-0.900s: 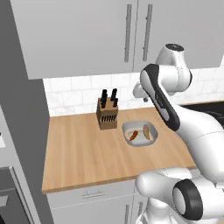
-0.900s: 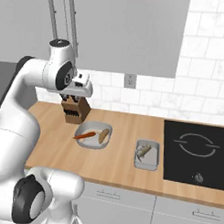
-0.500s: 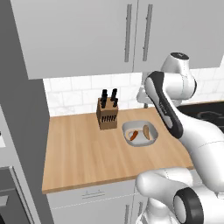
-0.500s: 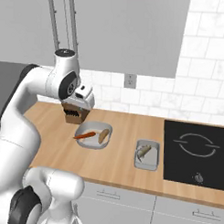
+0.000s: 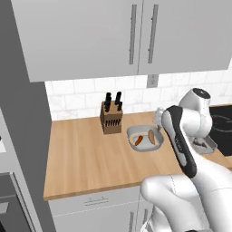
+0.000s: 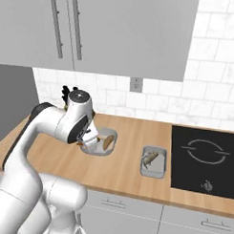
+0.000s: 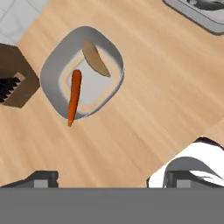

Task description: Take the meat container that has the fish and place it on the second highest rack of the freezer. Then take the vegetable container that has the sweet potato and carrot and place it on the highest rack of the freezer.

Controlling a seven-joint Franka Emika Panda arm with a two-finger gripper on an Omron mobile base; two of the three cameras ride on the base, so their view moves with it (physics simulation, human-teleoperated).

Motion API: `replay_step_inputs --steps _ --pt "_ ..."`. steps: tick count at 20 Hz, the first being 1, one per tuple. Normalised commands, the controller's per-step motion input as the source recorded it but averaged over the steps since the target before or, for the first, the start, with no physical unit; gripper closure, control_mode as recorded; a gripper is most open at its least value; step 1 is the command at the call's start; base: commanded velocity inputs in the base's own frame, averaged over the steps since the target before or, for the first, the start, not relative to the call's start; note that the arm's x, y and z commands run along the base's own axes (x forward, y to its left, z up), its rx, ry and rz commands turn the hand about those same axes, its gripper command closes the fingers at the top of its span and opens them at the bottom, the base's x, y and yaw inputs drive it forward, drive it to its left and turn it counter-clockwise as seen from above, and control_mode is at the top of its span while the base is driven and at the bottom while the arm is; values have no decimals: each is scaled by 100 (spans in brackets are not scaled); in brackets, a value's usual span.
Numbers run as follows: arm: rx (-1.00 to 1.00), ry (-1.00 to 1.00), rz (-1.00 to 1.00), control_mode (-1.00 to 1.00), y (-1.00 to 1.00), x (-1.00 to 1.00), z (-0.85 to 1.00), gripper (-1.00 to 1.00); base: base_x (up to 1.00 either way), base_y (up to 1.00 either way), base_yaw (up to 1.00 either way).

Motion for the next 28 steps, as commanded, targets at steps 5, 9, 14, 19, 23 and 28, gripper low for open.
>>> replay_step_inputs --steps 5,9,14,19,23,28 --pt "13 6 -44 -100 -5 8 -81 -100 0 0 0" --pt "5 6 -26 -100 0 33 -38 -100 0 0 0" --pt "11 6 -5 -100 -13 33 -9 -100 0 0 0" --pt "12 11 0 -100 -8 50 -2 -100 0 0 0" --pt "5 19 0 -100 0 63 -34 -100 0 0 0" --pt "3 21 0 -100 0 53 -43 -100 0 0 0"
